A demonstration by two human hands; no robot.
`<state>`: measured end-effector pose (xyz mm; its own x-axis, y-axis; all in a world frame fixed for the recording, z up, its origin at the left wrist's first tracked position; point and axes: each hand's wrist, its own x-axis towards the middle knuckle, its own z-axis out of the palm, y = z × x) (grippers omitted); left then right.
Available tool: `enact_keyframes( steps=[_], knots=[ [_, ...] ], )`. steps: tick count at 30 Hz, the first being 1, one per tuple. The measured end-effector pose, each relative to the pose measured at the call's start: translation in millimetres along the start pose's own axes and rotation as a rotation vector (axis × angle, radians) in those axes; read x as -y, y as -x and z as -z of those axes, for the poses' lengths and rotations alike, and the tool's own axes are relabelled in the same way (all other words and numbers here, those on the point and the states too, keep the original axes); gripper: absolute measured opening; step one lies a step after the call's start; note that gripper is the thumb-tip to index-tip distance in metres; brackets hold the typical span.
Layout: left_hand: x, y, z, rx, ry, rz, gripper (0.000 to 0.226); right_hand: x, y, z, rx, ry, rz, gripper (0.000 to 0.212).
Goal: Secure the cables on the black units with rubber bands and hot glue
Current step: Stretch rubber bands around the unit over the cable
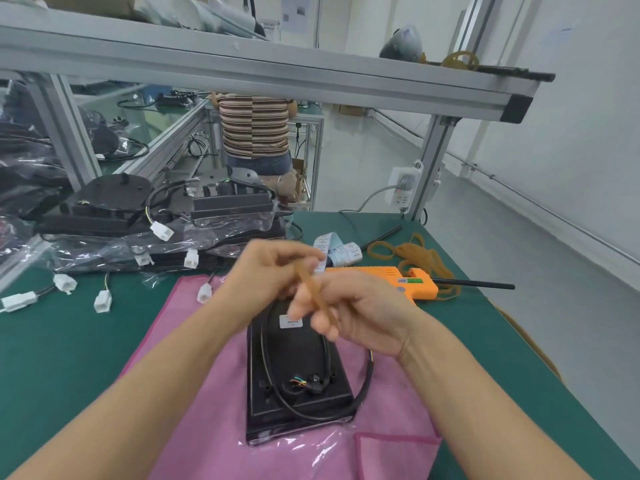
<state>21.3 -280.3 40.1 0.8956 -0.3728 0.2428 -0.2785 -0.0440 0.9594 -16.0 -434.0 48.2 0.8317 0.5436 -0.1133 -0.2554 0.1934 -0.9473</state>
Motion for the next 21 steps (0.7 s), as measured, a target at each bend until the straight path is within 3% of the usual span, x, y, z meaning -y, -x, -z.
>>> enact_keyframes(
  steps=[2, 4, 7, 9, 11, 13, 16, 21],
  knots=[
    [-8.5, -7.7, 4.5, 0.012, -0.238, -0.158, 0.015, 9.1, -1.8, 6.8, -0.049, 0.423, -0.216, 0.020],
    [-14.2, -8.4, -0.9, 0.023, -0.448, -0.298, 0.020, 21.4, -10.4, 12.3, -0.149, 0.836, -0.256, 0.024],
    [-10.1, -10.7, 11.4, -0.150, -0.331, -0.166, 0.034, 34.9, -23.0, 24.1, -0.401, 1.261, -0.115, 0.049],
    [4.6, -8.8, 28.1, -0.248, -0.427, 0.135, 0.022, 28.5, -25.9, 30.9, -0.408, 1.329, -0.205, 0.052],
    [24.5, 1.6, 35.0, -0.150, -0.562, 0.517, 0.030, 7.7, -31.5, 33.6, -0.295, 1.325, -0.352, 0.051],
    [39.2, 9.8, 31.8, -0.031, -0.430, 0.741, 0.041, -10.7, -39.4, 33.5, -0.262, 1.300, -0.427, 0.051],
    [50.0, 8.5, 32.1, -0.063, -0.253, 0.815, 0.040, -17.0, -48.9, 34.2, -0.285, 1.276, -0.455, 0.050],
    [53.1, 15.0, 32.3, -0.111, -0.166, 0.621, 0.018, -16.8, -50.7, 37.7, -0.267, 1.199, -0.460, 0.048]
  ],
)
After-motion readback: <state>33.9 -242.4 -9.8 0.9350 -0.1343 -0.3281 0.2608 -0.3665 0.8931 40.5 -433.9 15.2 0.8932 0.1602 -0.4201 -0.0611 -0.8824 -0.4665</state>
